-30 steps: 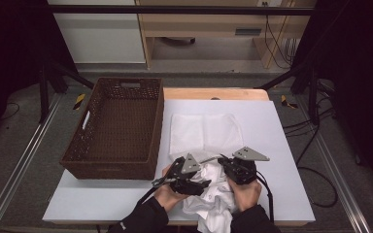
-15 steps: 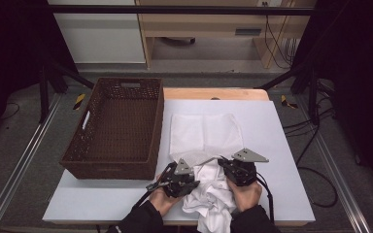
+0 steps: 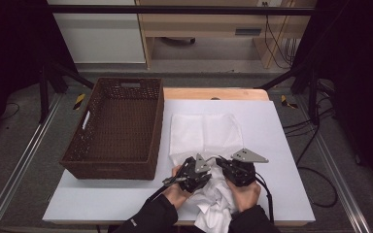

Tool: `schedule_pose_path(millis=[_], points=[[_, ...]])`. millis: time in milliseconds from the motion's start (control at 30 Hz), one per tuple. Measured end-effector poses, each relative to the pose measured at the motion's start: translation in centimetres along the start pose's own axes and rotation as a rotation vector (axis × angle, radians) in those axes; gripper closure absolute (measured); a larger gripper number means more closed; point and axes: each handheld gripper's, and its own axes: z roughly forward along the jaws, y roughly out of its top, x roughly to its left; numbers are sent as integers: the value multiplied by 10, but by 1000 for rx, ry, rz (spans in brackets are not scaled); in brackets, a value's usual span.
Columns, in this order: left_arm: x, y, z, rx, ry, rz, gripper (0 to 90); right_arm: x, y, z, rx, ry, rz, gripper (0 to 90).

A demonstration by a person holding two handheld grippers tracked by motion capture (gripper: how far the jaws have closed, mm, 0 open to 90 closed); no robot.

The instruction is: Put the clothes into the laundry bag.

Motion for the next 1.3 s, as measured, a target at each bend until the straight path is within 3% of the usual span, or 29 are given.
schedule_pose_path(millis=[100, 233, 300, 467, 600, 733, 833, 867, 967, 1067, 1167, 1300], points=[[12, -2, 4, -11, -25, -37, 737, 1, 2, -3, -7, 4, -6, 877], [13, -3, -2, -18, 0, -39, 656, 2, 4, -6, -8, -1, -9, 876], [11, -3, -12, -44, -10, -48, 568, 2, 4, -7, -5, -5, -10, 876], [-3, -6, -49, -108, -41, -1, 366, 0, 4, -10, -6, -12, -5, 875], [-20, -12, -65, -123, -19, 67, 276, -1, 3, -12, -3, -17, 2, 875], [-32, -22, -61, -108, -29, 89, 238, -2, 2, -12, 3, -21, -4, 875], [-36, -27, -43, -46, -45, 88, 229, -2, 2, -11, 5, -21, -5, 875], [-36, -28, -37, -45, -57, 75, 222, -2, 2, -11, 7, -22, -3, 875], [-33, -26, -30, -57, -76, 38, 281, -3, 2, -10, 10, -23, -4, 875], [-27, -25, -26, -48, -97, 6, 524, -3, 1, -9, 15, -23, 7, 876], [-25, -24, -29, -59, -106, 13, 750, -4, 0, -8, 19, -21, 0, 876], [-20, -17, -42, -88, -63, 20, 811, -4, 1, -9, 11, -23, 3, 876]])
